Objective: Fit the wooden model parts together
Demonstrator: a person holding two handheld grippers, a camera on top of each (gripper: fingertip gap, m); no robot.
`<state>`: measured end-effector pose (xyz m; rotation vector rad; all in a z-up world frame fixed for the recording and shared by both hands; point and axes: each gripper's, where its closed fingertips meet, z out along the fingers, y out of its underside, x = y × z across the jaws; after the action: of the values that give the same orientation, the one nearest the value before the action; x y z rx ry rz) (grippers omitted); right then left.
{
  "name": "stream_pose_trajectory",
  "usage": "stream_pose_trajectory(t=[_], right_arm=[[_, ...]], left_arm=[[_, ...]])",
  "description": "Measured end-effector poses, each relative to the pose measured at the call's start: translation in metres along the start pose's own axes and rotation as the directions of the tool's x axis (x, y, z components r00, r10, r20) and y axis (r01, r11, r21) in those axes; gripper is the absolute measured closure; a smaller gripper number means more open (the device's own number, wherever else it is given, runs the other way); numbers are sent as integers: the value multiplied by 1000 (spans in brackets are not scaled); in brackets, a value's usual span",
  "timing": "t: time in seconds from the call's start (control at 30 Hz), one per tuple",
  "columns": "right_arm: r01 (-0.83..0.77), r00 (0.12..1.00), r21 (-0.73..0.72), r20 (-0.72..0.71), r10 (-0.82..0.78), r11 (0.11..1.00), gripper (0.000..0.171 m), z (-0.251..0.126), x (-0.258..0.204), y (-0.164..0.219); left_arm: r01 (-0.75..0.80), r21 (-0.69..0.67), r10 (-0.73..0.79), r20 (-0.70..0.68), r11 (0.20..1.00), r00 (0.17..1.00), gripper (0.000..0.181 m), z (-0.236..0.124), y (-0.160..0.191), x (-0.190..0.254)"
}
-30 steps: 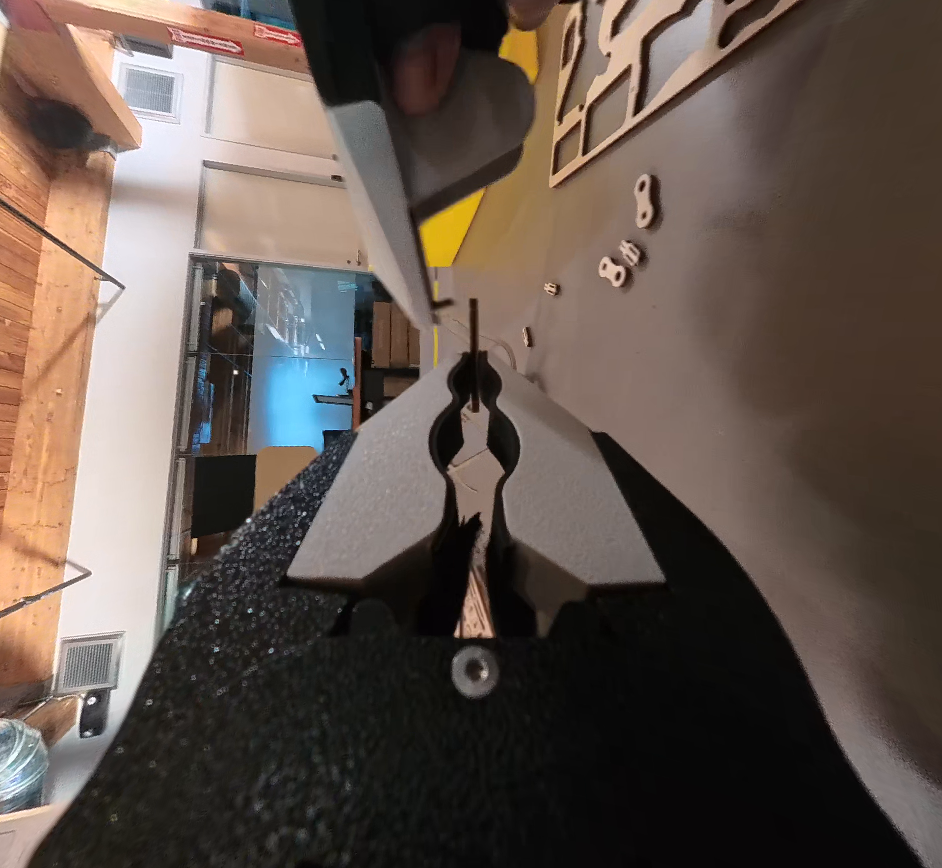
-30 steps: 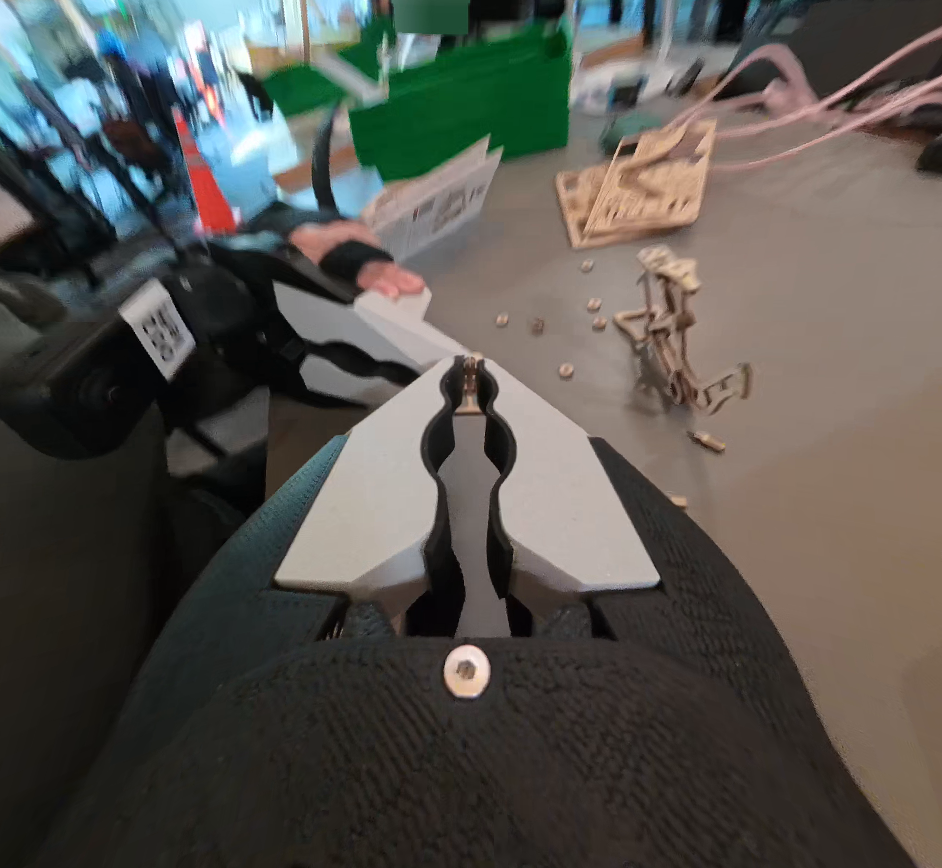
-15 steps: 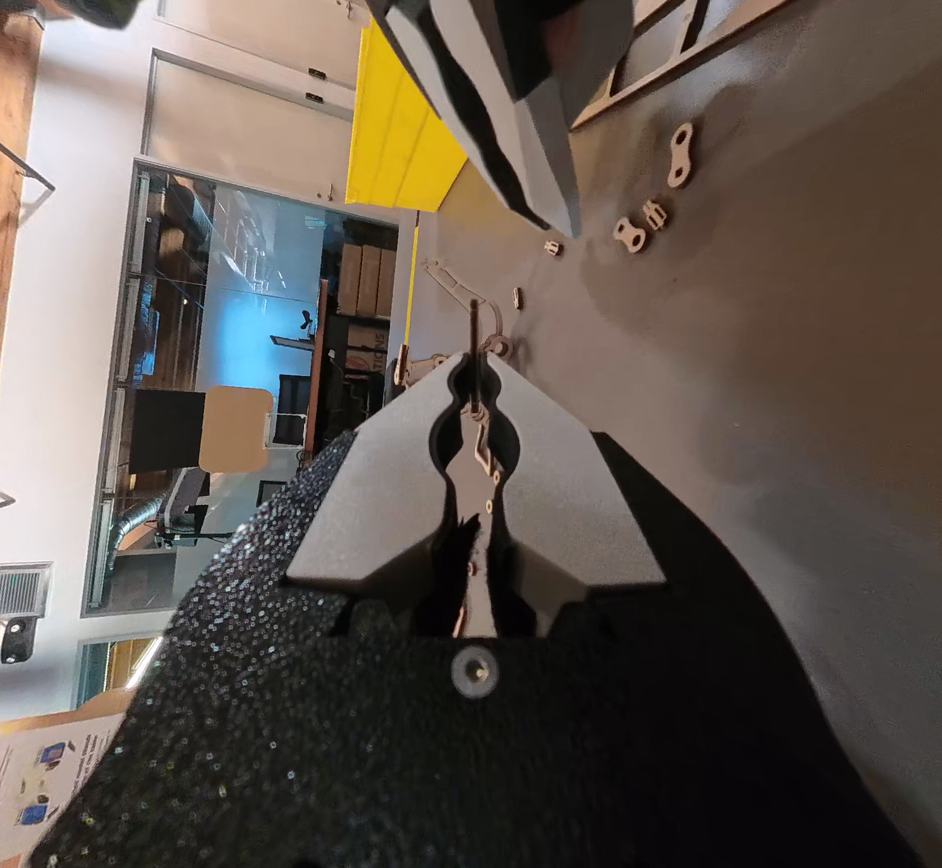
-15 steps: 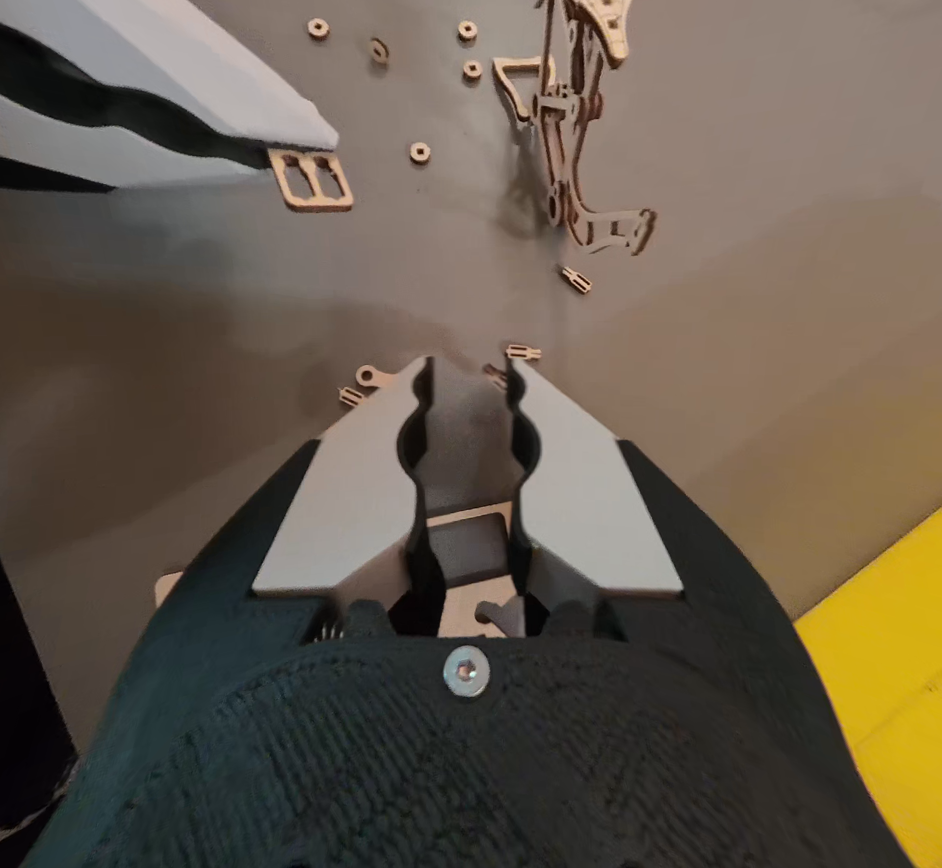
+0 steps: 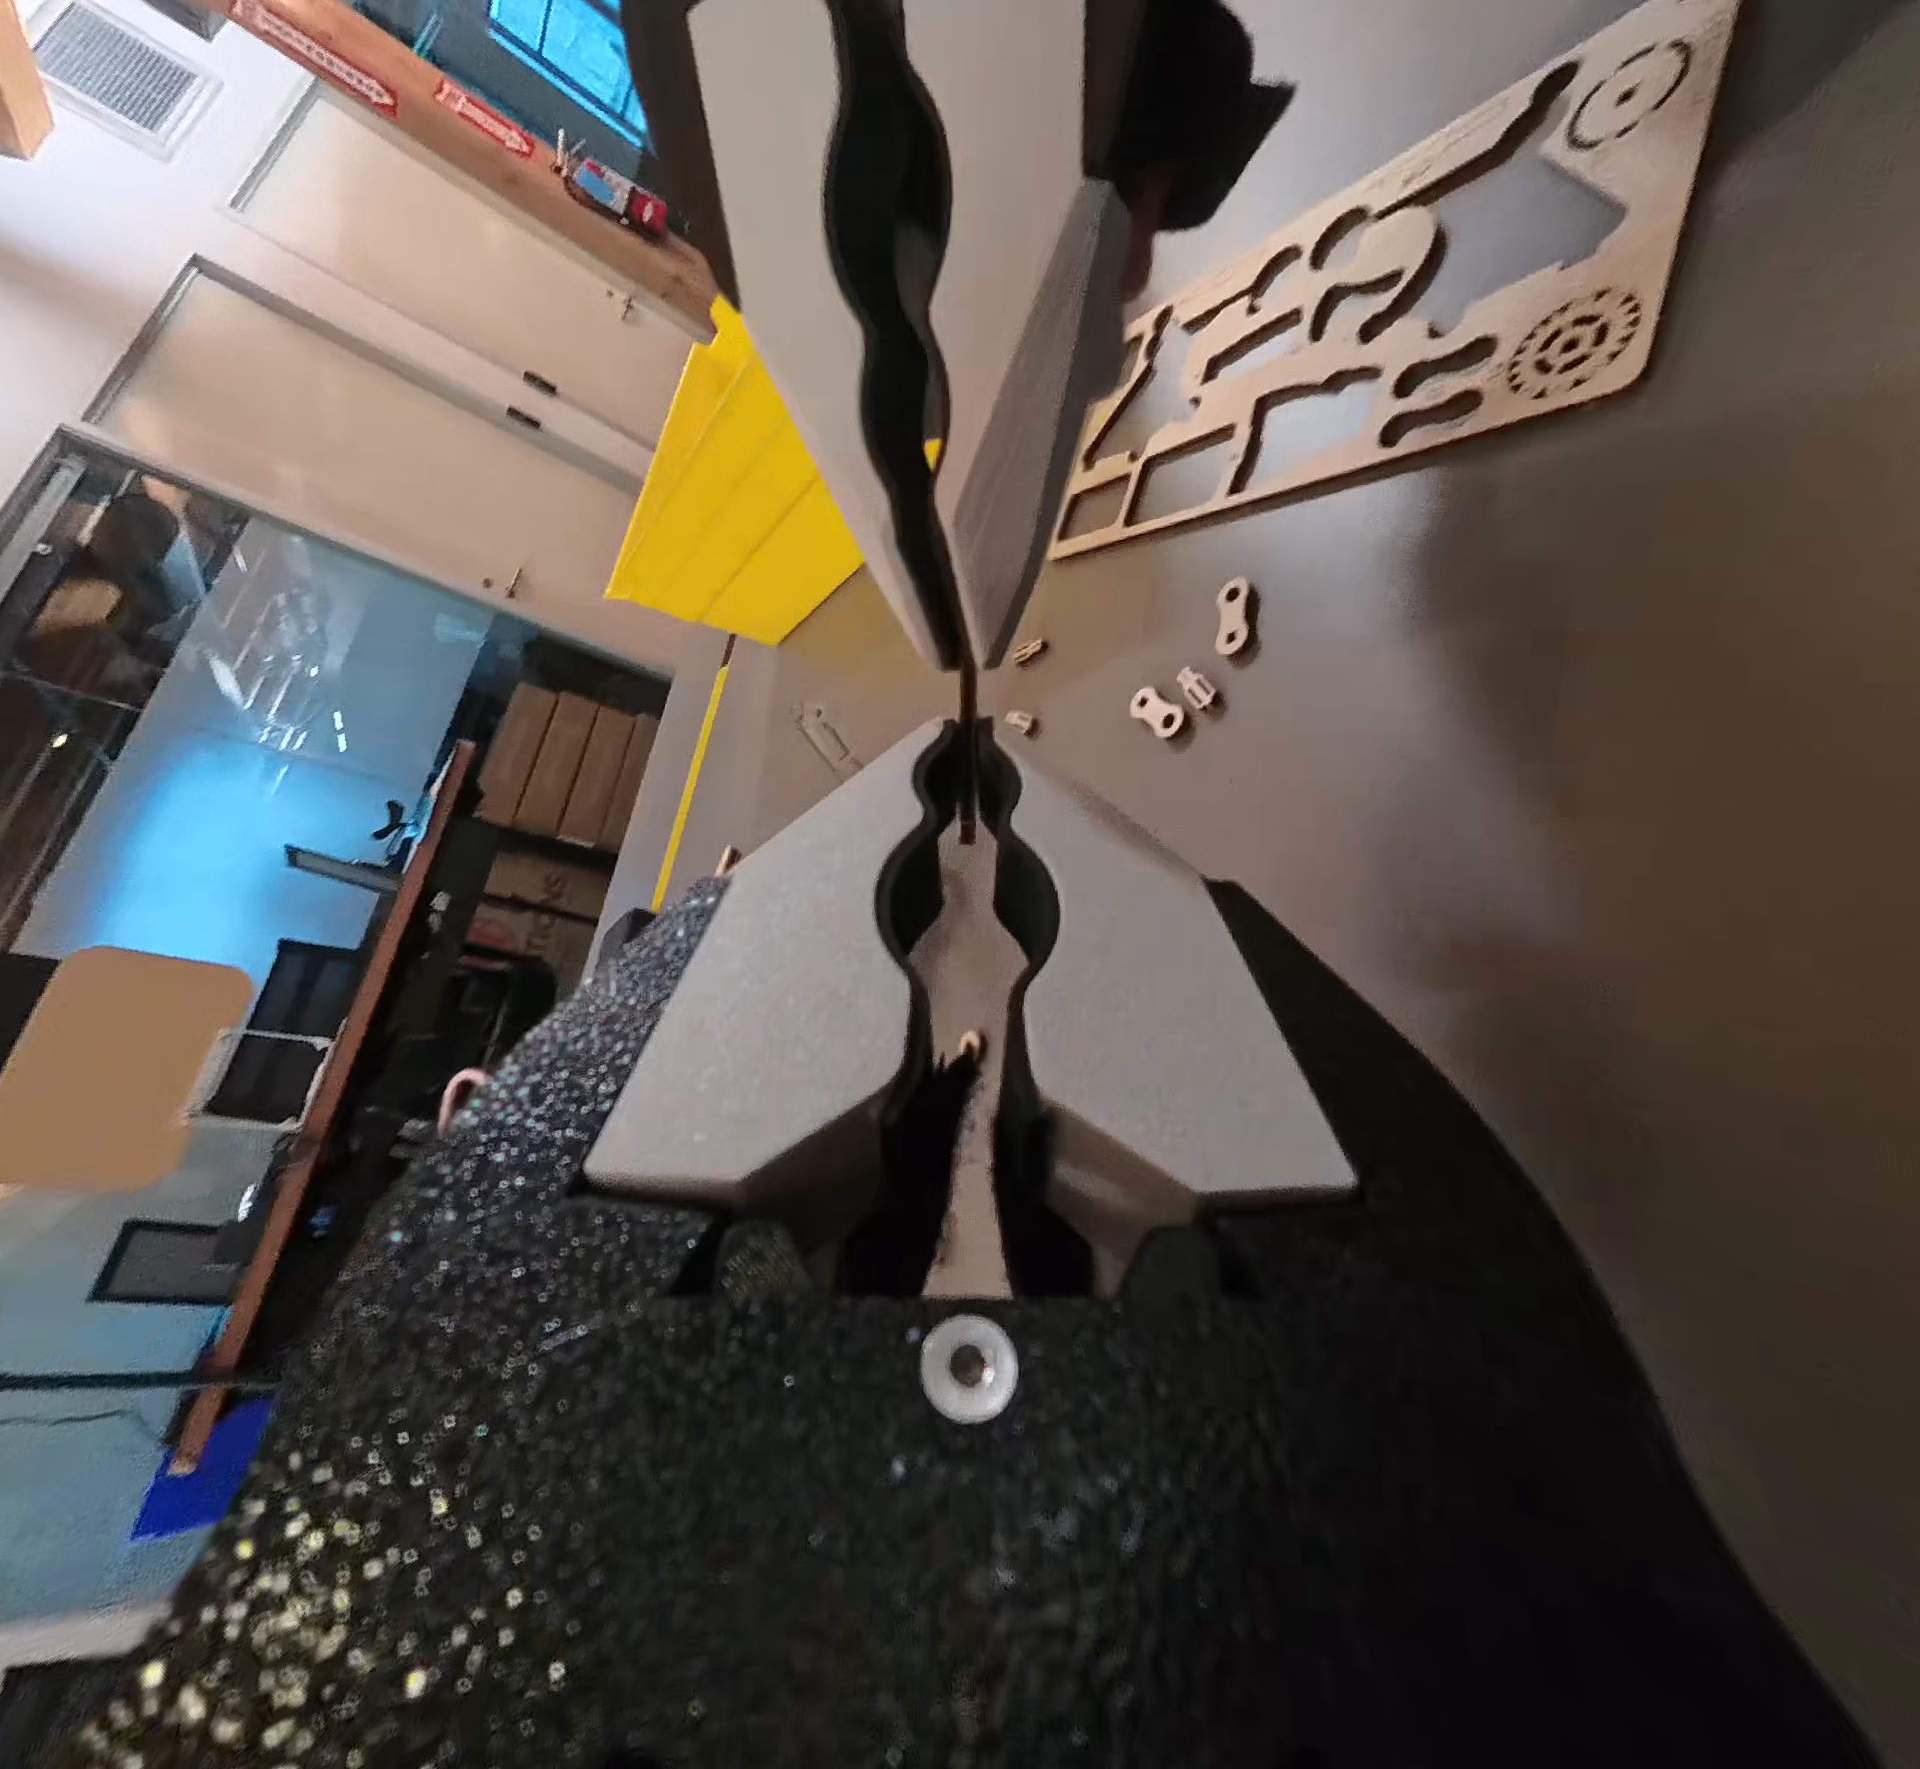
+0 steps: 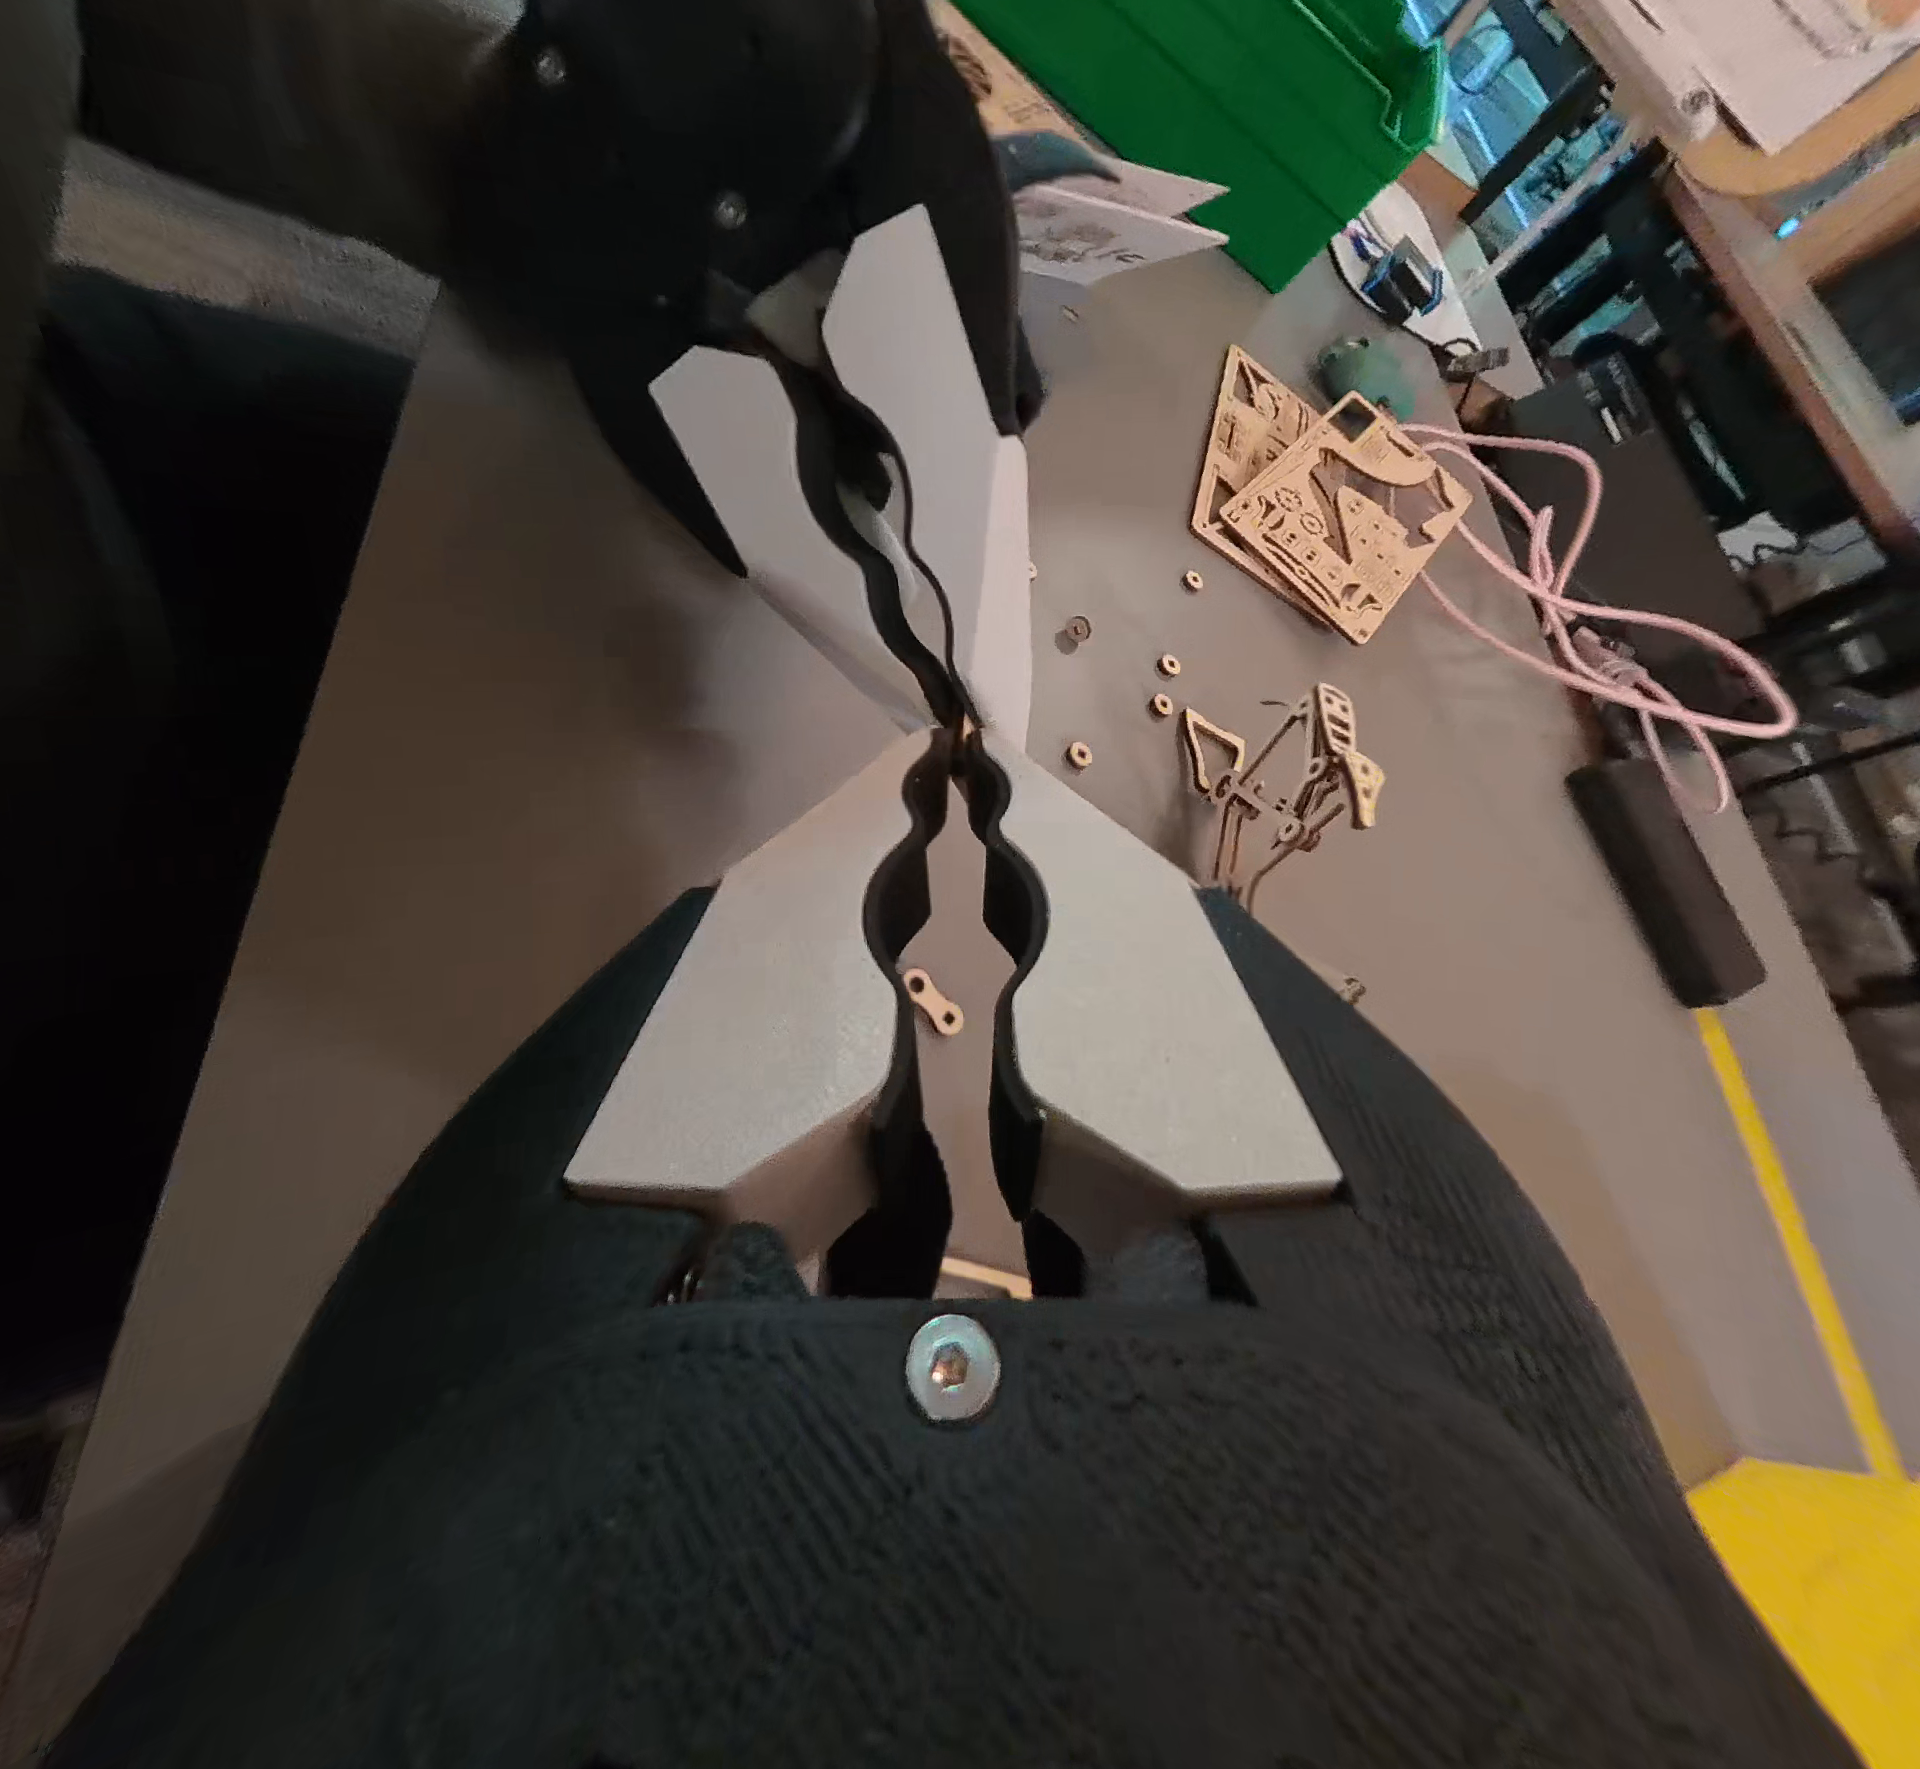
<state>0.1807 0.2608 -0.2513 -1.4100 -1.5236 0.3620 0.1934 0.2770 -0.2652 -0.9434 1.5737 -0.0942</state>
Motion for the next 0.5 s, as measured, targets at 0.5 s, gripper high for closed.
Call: stream_pose_trajectory(t=[0.5], right_arm=[[-719, 524, -294, -825, 213, 630, 158, -204, 154, 171]], left_arm=[[449, 85, -447, 374, 889, 813, 181, -35, 33, -74]])
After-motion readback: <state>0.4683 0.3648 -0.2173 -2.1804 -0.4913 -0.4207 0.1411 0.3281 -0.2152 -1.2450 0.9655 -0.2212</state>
